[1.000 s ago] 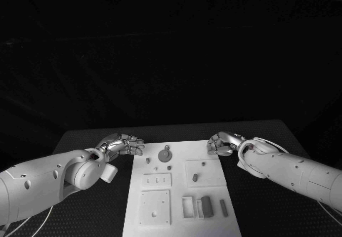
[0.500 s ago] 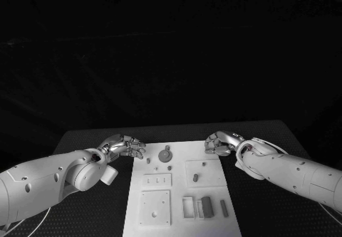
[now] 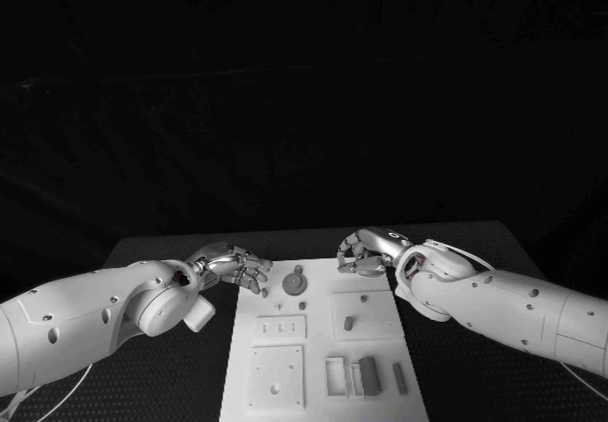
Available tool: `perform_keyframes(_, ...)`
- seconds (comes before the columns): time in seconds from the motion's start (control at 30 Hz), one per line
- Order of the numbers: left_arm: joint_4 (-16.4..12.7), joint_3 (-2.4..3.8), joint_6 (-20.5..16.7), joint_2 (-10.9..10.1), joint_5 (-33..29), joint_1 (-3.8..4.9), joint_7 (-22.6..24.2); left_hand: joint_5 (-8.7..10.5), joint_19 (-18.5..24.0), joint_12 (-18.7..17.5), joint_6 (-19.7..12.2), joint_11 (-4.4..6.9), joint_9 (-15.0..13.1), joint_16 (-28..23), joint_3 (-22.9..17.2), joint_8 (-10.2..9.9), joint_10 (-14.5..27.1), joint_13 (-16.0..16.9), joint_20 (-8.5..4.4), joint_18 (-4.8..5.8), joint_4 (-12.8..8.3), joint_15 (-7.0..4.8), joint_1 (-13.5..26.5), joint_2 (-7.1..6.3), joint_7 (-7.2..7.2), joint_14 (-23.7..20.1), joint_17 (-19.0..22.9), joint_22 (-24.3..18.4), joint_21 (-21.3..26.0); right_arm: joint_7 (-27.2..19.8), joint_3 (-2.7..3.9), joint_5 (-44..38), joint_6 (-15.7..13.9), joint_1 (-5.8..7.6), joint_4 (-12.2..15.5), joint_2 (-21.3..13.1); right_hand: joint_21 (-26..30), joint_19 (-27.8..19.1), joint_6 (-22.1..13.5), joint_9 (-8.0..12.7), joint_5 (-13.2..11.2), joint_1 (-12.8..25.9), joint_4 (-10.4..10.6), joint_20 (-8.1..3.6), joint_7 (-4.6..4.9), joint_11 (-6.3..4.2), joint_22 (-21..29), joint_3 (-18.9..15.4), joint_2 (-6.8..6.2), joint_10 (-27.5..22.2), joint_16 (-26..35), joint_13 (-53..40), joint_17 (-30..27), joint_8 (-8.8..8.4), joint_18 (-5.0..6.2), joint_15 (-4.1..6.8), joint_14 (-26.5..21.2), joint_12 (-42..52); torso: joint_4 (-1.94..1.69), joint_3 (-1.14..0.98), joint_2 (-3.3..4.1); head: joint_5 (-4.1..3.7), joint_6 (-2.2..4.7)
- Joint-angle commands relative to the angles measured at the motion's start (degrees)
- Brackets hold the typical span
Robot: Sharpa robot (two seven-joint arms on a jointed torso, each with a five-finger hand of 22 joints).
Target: Assemble the parts on the task board
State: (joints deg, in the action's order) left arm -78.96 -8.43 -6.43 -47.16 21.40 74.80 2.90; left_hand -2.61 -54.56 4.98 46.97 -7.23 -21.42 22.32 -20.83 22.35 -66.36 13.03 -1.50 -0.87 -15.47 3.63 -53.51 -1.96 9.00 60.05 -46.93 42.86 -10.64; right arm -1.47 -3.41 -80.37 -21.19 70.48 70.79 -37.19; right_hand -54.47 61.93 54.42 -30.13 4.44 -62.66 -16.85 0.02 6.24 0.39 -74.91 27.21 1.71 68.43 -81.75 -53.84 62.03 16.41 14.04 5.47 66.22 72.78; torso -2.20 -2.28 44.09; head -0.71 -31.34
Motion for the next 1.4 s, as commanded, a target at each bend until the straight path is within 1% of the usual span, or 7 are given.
perform_keyframes(0.03,-0.8,0.02,-2.3,1.0,0.5,0.36,-5.4,-0.22,-1.8,1.1,0.6,0.83,-0.1,2.4,0.8,0.1,-1.6,1.2,-0.63,-0.79,-0.3,-0.87,0.5,0.25,0.22,1.9,-2.0,0.9,-1.2,5.7,0.02,-3.9,-0.3,0.06,2.3,0.4,-0.2,0.1,0.8,-0.8,0.2,0.2,0.3,-0.47,0.29,-0.24,-1.0,0.2,-0.19,0.0,-0.2,-0.1,0.0,0.11,0.96,0.33,-0.2,0.2,0.03,0.27,-0.60,0.49,-0.04)
perform_keyframes(0.2,-1.1,-0.08,-3.6,2.4,-0.2,0.37,-7.5,-0.33,-6.7,4.7,2.8,3.24,-0.2,11.7,3.9,0.5,-5.5,5.8,-3.45,-1.66,0.4,-4.14,3.5,-0.90,0.34,5.1,-8.3,4.7,-5.9,8.3,0.02,-5.8,-0.4,0.06,4.8,1.6,-0.2,0.2,0.9,-0.8,0.2,0.1,0.2,-0.52,0.24,-0.30,-1.0,0.3,-0.31,0.0,-0.2,-0.1,-0.1,0.13,0.96,0.38,-0.1,0.2,-0.03,0.53,-1.11,1.03,-0.29)
perform_keyframes(0.3,-1.5,-0.21,-4.0,2.9,-0.1,0.36,-8.6,-0.48,-12.3,10.6,4.5,5.20,-0.5,22.3,5.8,1.0,-9.0,12.1,-5.95,-2.49,-0.2,-7.23,3.8,-1.02,-0.82,8.1,-15.1,10.0,-12.4,9.2,0.02,-6.4,-0.3,0.06,5.5,2.4,-0.2,0.2,0.9,-0.9,0.2,0.0,0.2,-0.55,0.22,-0.32,-1.0,0.4,-0.40,0.1,-0.2,-0.1,0.0,0.14,0.96,0.41,-0.1,0.2,-0.03,0.64,-1.29,1.14,-0.39)
perform_keyframes(0.37,-1.8,-0.28,-3.9,3.1,0.4,0.36,-9.2,-0.49,-13.2,16.6,5.4,6.14,-0.9,29.1,6.5,1.2,-8.0,17.5,-7.35,-2.73,-0.6,-8.39,3.3,-0.60,-1.55,7.5,-19.2,14.2,-16.7,9.6,0.02,-6.5,-0.2,0.05,5.8,2.9,-0.3,0.2,0.9,-0.9,0.2,0.0,0.2,-0.57,0.20,-0.34,-1.0,0.4,-0.45,0.1,-0.2,0.0,-0.1,0.15,0.96,0.43,-0.1,0.2,-0.02,0.72,-1.36,1.16,-0.47)
perform_keyframes(0.43,-2.4,-0.36,-3.5,3.4,0.7,0.36,-10.1,-0.21,-13.9,27.5,6.6,7.14,-1.6,37.0,6.4,1.4,-4.8,27.3,-9.25,-3.10,-0.4,-9.75,2.6,-0.27,-2.72,7.7,-22.0,20.2,-22.7,10.1,0.02,-6.8,-0.1,0.04,6.5,3.2,-0.3,0.3,1.0,-0.9,0.2,0.0,0.2,-0.59,0.19,-0.35,-1.0,0.4,-0.50,0.1,-0.2,0.0,0.0,0.15,0.96,0.44,0.0,0.2,0.04,0.80,-1.45,1.23,-0.55)
perform_keyframes(0.53,-2.9,-0.49,-4.5,3.8,0.8,0.35,-10.4,-0.28,-13.4,35.2,7.0,7.80,-2.3,41.0,4.7,1.0,-0.4,34.4,-10.24,-3.24,0.4,-9.56,2.6,0.65,-3.42,7.6,-21.1,24.0,-26.1,10.4,0.02,-6.9,0.1,0.03,7.1,3.6,-0.3,0.3,1.0,-0.9,0.2,0.0,0.2,-0.60,0.18,-0.37,-1.0,0.4,-0.52,0.1,-0.2,0.0,-0.1,0.16,0.96,0.46,0.0,0.1,-0.03,0.90,-1.48,1.30,-0.72)
perform_keyframes(1.4,-4.1,-0.54,-8.3,4.7,2.2,0.36,-13.5,-0.21,-14.8,38.6,7.6,8.15,-2.5,46.1,1.9,-0.9,-1.1,34.9,-11.02,-4.21,2.7,-10.76,6.2,-1.30,-3.41,8.3,-14.6,26.2,-27.8,11.1,-0.23,-8.0,1.5,-0.42,10.4,5.0,-0.3,0.5,1.1,-1.0,0.2,0.0,0.3,-0.70,0.11,-0.45,-1.0,0.5,-0.61,0.3,-0.2,0.0,-0.1,0.16,0.96,0.55,0.3,0.1,0.03,0.82,-1.42,1.39,-1.52)
